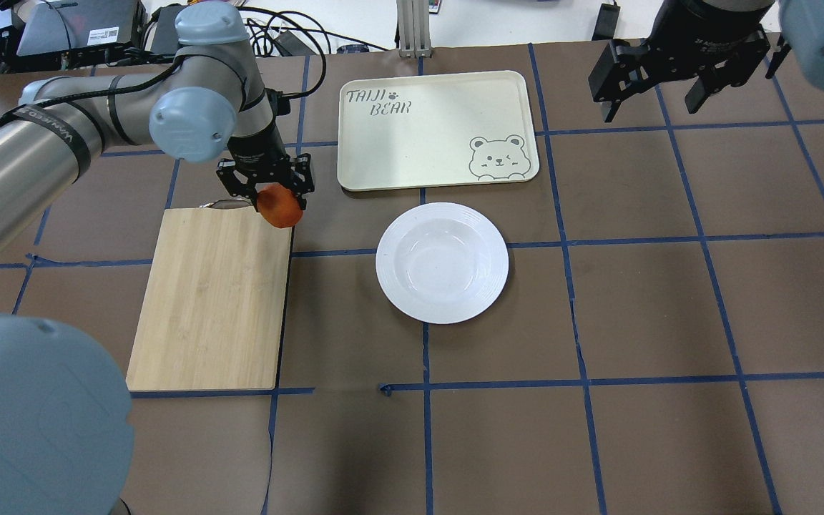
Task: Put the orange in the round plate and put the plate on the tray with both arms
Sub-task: 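Carry the orange with the left gripper and release it onto the white plate, then raise the left gripper away while the right gripper reaches toward the plate rim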
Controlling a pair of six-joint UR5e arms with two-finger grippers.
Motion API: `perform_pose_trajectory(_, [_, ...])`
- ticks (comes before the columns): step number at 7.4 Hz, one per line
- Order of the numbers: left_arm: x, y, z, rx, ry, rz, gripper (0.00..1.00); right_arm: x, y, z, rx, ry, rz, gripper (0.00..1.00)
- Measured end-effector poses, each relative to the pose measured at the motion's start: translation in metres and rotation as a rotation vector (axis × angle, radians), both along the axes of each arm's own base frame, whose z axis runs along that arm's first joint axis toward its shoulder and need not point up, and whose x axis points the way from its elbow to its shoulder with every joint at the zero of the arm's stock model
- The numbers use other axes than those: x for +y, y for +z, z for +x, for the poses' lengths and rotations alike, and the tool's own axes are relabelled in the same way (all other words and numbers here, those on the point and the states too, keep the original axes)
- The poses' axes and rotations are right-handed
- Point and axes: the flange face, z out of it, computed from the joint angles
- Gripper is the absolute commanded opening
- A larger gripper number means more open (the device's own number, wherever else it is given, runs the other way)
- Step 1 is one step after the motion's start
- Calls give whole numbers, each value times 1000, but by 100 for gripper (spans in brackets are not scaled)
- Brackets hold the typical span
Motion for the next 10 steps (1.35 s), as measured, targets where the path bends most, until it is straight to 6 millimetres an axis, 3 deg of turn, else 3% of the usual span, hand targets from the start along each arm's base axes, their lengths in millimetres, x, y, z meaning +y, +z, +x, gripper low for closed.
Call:
perform_pose_trajectory(3, [40, -15, -129, 2, 228, -24, 0, -5, 19, -1, -4, -11, -38, 100])
perform_pose_trajectory(4, [50, -22, -160, 49, 296, -28, 0, -8, 19, -1, -7, -10, -37, 100])
perform_pose_trajectory(5, [63, -29, -183, 75, 329, -14, 96, -13, 14, 0, -8, -6, -27, 100])
perform_pose_trajectory(6, [74, -38, -194, 82, 325, 3, 100, -23, 0, 0, -9, -2, -1, 100])
perform_pose_trajectory(8, [82, -39, -197, 89, 299, 7, 100, -30, -23, 4, -13, 20, 107, 100])
perform_pose_trajectory(9, [74, -24, -187, 100, 308, -17, 100, -30, -31, 7, -39, 26, 146, 100])
perform_pose_trajectory(10, [53, 2, -154, 117, 350, -54, 100, -33, -39, 13, -109, 29, 158, 100])
